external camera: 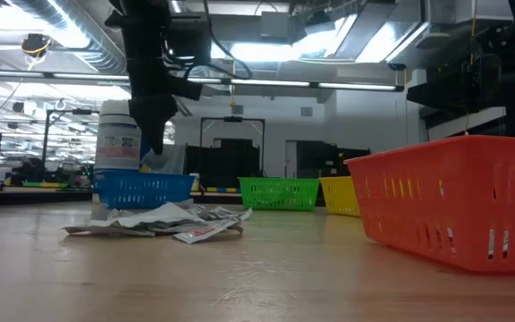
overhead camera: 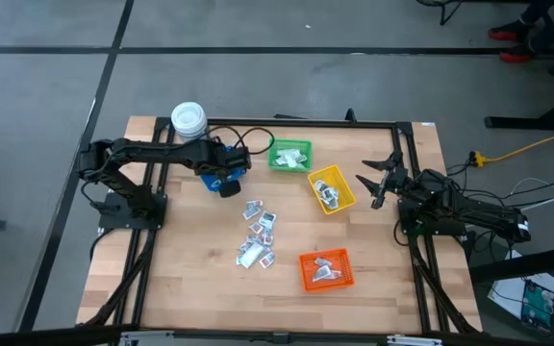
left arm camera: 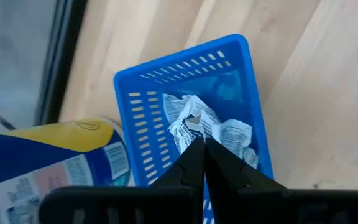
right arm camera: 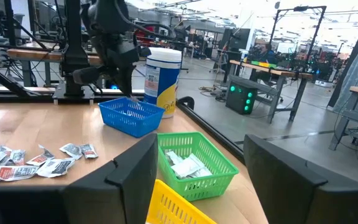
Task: Pick & Place First Aid Supplies
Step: Put the white alcohol pad into the blue bin, then put the white ointment pack into the orange bin
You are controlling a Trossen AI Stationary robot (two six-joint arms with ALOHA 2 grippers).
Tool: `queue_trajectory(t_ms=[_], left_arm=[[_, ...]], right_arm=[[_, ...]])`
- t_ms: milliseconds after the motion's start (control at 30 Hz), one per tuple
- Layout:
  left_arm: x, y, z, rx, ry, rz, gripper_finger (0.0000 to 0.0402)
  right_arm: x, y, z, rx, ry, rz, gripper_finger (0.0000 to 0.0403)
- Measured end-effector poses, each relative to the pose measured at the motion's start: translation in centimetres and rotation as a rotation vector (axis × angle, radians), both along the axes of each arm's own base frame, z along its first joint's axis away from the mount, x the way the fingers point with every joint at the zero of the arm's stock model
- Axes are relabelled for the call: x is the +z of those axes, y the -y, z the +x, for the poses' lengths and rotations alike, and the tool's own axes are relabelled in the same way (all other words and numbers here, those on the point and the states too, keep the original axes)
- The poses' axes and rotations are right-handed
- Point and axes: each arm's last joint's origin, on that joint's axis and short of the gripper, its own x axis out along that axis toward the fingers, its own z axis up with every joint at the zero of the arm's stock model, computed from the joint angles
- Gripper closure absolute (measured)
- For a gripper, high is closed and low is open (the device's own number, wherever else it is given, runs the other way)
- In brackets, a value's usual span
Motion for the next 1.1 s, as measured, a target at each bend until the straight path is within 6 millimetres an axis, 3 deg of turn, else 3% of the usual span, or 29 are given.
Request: queue_trajectory(t_ms=[300, 600, 833, 1100], left_arm=[[0.0, -1.2, -0.4, 0.023, -0.009, -0.009, 0.0376], [0.0, -1.7, -0.5, 0.015, -0.016, -0.005, 0.0307], [0.8, -1.4, 0.1, -0.107, 0.067, -0.016, 0.0259], [2.0, 0.1, 1.1, -0.313, 0.123, 0.055, 0.0257]], right_arm=[[0.0, 0.0, 0.0, 0.0, 0.0, 0.0, 0.0166], [0.0, 0.0, 0.0, 0.0, 0.0, 0.0, 0.0166], [0.0, 0.0, 0.0, 0.0, 0.0, 0.0, 0.0166], [0.0, 0.0, 0.0, 0.0, 0.0, 0.0, 0.0166]])
